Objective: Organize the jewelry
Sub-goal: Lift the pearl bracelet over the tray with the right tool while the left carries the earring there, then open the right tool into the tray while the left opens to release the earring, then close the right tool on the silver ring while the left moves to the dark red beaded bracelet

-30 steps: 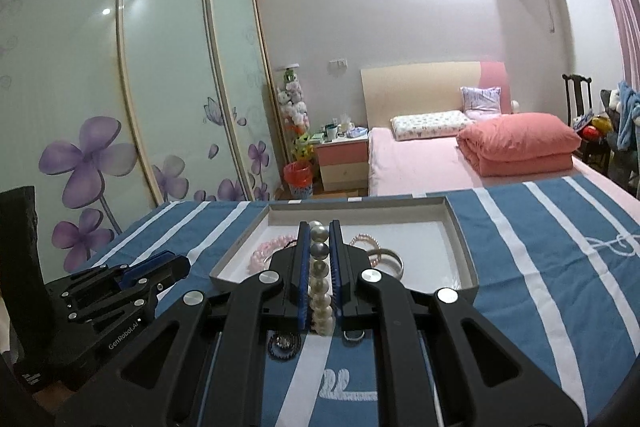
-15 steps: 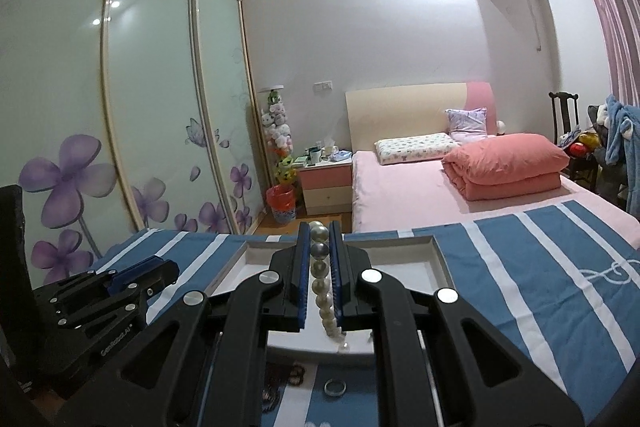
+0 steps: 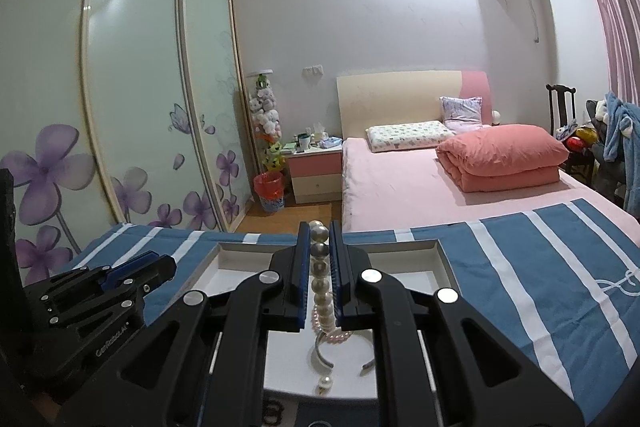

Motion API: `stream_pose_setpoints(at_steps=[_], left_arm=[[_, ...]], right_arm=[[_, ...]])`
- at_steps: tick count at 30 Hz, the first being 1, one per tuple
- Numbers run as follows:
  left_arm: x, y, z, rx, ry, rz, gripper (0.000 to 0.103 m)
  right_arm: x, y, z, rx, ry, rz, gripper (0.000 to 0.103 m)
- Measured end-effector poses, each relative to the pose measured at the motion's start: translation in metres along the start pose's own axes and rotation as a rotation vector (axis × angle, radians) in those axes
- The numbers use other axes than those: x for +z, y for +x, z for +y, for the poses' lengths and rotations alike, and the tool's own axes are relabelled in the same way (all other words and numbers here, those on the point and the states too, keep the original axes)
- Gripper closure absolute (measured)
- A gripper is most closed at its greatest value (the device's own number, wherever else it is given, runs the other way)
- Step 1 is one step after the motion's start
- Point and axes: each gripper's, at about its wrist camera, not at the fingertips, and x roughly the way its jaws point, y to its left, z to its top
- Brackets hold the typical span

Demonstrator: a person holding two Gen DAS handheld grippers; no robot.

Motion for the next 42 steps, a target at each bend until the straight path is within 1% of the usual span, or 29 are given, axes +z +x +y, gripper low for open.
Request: stream_pose_setpoints(at_steps=[6,10,15,16,17,18,19,20,25,28,32,35,39,42], left_arm=[[0.000,0.024,0.001,-0.018,-0.003,0.040,0.087],[-0.002,0.044,0.001,-0.027,-0.006,0.082,0.087],[-0.009,0.061,0.001,-0.026,-0.020,0.122,0.085],[-0.010,0.062,0.002,-0.028,-0.027,0.125,0.084],[-0.011,0.063,0.004,-0.028,-0.032,0.128,0.077],[-0.010,0.063,0.005,-0.026,-0.035,0.127,0.071],[-0.010,0.061,0.008,-0.020,-0.040,0.120,0.070],[-0.010,0.059,0.009,-0.018,-0.043,0.117,0.070],[-0.010,0.041,0.023,-0.006,-0.072,0.101,0.070],[-0.013,0.026,0.031,0.004,-0.080,0.094,0.069],[-0.022,0.003,0.045,0.015,-0.093,0.096,0.066],[-0.035,-0.014,0.055,0.029,-0.097,0.111,0.060],[-0.055,-0.030,0.061,0.042,-0.086,0.156,0.050],[-0.070,-0.035,0.065,0.054,-0.076,0.204,0.047]], right_arm=[[-0.003,0.025,0.001,-0.014,-0.006,0.048,0.093],[-0.008,0.038,-0.004,-0.017,0.020,0.086,0.093],[-0.015,0.052,-0.013,-0.013,0.052,0.141,0.092],[-0.016,0.053,-0.014,-0.015,0.059,0.147,0.091],[-0.016,0.054,-0.016,-0.014,0.063,0.152,0.088],[-0.016,0.052,-0.017,-0.012,0.066,0.155,0.076],[-0.016,0.050,-0.018,-0.013,0.067,0.152,0.062],[-0.015,0.044,-0.019,-0.019,0.068,0.139,0.060],[-0.015,0.030,-0.024,-0.019,0.058,0.137,0.060],[-0.017,0.020,-0.027,-0.018,0.059,0.149,0.060],[-0.024,0.007,-0.030,-0.007,0.050,0.178,0.060],[-0.034,-0.002,-0.030,0.019,0.039,0.227,0.060],[-0.053,-0.006,-0.025,0.064,0.014,0.341,0.060],[-0.068,-0.004,-0.016,0.080,-0.026,0.418,0.060]])
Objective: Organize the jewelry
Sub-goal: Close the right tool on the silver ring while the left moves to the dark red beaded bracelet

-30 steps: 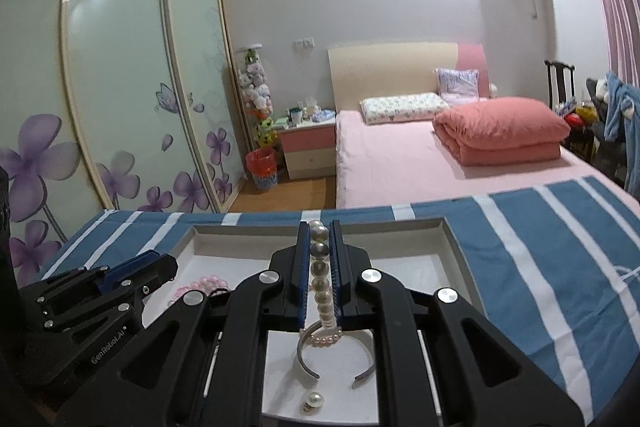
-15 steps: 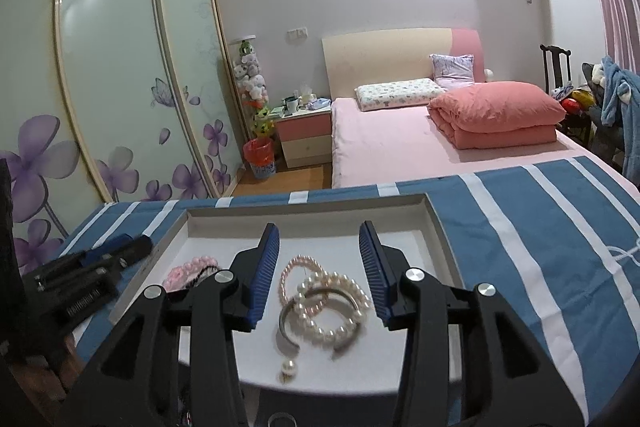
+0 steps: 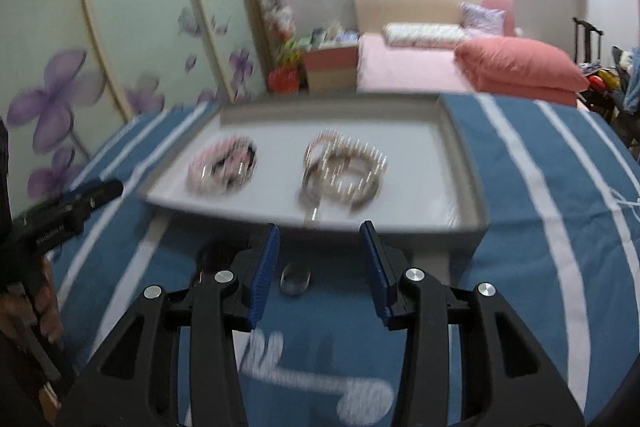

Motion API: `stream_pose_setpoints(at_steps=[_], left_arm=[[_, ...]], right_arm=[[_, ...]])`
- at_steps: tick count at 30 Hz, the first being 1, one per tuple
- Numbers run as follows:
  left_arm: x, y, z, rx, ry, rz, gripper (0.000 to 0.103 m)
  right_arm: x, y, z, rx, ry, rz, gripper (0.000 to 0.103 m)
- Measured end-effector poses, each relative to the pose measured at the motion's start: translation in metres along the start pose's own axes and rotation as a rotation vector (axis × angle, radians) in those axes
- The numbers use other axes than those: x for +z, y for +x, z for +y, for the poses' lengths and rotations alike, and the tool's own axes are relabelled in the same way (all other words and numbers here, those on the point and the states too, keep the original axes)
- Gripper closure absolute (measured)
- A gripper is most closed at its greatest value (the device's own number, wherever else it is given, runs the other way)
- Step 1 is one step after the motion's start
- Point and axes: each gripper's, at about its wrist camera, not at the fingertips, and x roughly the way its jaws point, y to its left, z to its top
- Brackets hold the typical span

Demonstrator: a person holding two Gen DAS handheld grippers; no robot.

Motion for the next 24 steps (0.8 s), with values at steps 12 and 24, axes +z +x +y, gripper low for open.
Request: stream_pose_setpoints(at_steps=[12,24], left_arm=[[-0.019,-0.007,0.002,0.005,0.014,0.047,0.039],[-0.020,-0.004,-0.015,-0.020,0.049,0.066,0.038]], right_arm=[[-0.015,0.032,0.018,-0.030,-0.075,0.166,0.060],[-0.015,0.038,0.021,-0.070,-0.110,0.172,0.067]])
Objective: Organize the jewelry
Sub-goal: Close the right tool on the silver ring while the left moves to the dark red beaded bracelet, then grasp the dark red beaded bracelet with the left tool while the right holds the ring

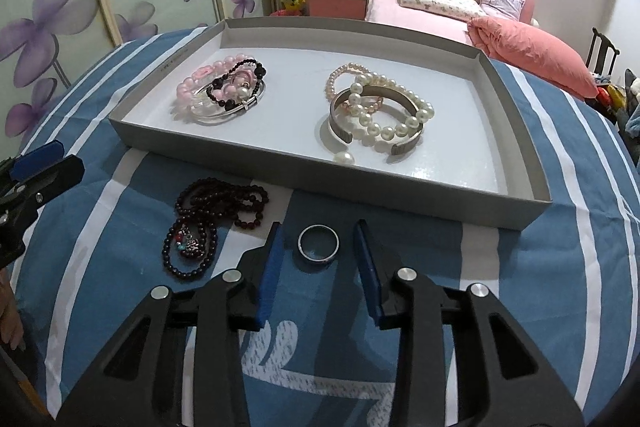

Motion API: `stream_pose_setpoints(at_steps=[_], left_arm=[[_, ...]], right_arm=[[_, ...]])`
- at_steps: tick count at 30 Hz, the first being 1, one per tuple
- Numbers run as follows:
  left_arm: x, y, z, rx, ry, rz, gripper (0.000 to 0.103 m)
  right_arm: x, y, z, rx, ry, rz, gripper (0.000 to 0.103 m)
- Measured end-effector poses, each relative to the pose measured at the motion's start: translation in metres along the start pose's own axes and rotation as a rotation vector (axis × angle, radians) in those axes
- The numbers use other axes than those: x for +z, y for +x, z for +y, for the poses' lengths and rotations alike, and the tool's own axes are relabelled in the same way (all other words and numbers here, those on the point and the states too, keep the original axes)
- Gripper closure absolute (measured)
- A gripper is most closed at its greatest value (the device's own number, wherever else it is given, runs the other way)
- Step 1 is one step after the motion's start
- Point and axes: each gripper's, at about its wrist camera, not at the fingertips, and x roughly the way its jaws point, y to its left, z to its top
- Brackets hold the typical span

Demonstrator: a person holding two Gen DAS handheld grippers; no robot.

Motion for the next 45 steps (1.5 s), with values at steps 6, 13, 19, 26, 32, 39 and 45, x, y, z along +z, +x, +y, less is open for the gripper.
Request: stream_pose_setpoints(at_steps=[6,13,19,26,32,39,45], left_arm=[[0.001,0.004,-0.016,-0.025,0.027,0.009,0.038],[0.000,0.015,-0.046,-0.088,0.093,0.048,0.038],[-0.001,0.040,-0.073,-0.137,0.140,0.127,0.038],[0.003,0.066,-0.091,-0.117,0.156,0.176,0.038],[0.006,0.071,-0.098,-0.070,0.175,0.163,0.054],[0.003,0.062,-0.079,-0.046,0.162,0.156,0.089],[-0.010,0.044,-0.047,-0.005,0.148,0.158,0.088]], right_arm=[[-0.001,-0.001,0.004,-0.005,-0.025,-0.008,0.081],[-0.006,-0.007,-0.022,-0.057,0.039,-0.012,0.081],[-0.011,-0.010,-0.046,-0.086,0.106,-0.017,0.081],[-0.014,-0.009,-0.048,-0.078,0.112,-0.017,0.080],[-0.013,-0.009,-0.049,-0.077,0.112,-0.016,0.080],[-0.012,-0.010,-0.047,-0.088,0.099,-0.015,0.080],[-0.013,-0.010,-0.027,-0.061,0.052,-0.013,0.080]])
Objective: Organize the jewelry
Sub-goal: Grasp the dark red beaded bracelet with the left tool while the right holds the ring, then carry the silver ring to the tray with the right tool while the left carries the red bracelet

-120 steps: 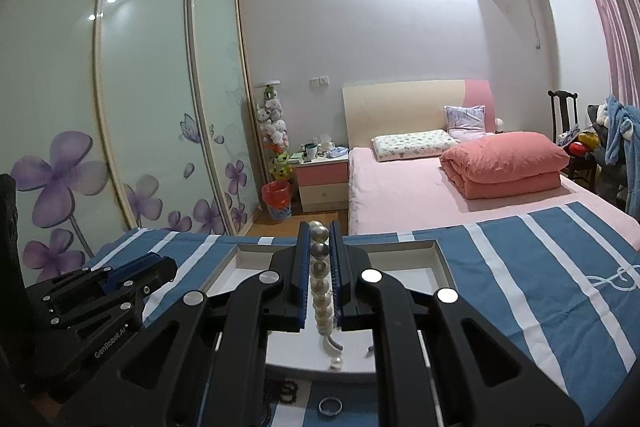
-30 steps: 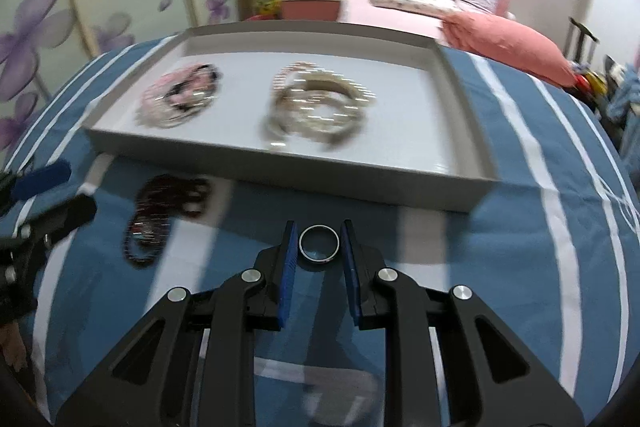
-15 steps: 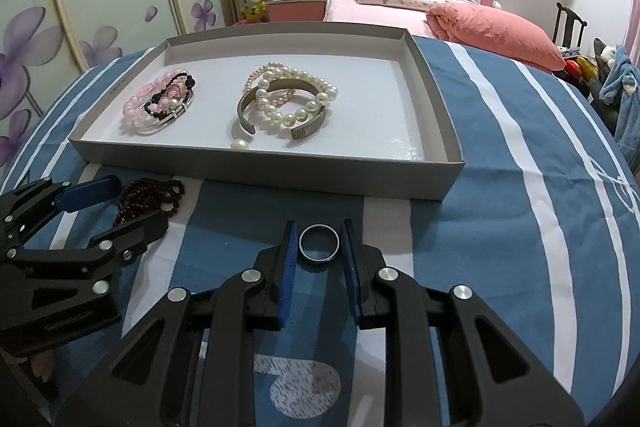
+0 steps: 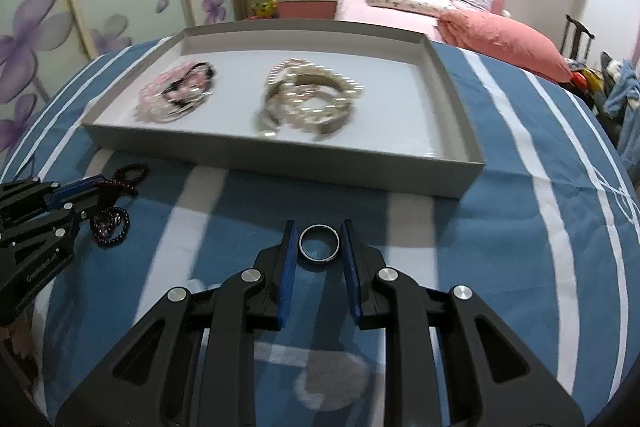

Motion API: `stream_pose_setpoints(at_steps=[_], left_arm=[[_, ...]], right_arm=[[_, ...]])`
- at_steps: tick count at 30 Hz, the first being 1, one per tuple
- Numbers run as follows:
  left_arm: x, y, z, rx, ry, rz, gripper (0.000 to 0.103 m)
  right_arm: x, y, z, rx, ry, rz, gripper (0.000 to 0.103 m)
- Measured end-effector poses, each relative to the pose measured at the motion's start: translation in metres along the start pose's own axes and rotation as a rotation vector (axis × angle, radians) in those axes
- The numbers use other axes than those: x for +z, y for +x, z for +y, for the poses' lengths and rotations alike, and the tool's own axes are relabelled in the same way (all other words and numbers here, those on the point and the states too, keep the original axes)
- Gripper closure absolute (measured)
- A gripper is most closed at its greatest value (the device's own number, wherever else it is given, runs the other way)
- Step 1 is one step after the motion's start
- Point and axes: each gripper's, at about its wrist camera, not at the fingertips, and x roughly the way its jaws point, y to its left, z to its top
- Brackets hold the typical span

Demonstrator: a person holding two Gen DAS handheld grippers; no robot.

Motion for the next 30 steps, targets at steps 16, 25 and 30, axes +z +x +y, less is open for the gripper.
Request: stream_pose_setpoints(at_steps=[16,25,30], left_arm=[[-0.003,-0.001,0.010,-0.013,-0.028,-0.006,0.082],[-0.005,-0.003,0.015,-0.031,-0.063,-0.012,0.090],[-0.012,-0.013,0.020,-0.042,-0.089,-0.030,0.090]], right_arm=[[0.000,-0.001,0.005,0.024,-0.010,0.002,0.080],[-0.001,-0.002,0.002,0.037,0.019,-0.002,0.081],[-0.007,-0.012,-0.001,0.074,0.068,-0.033,0.081]])
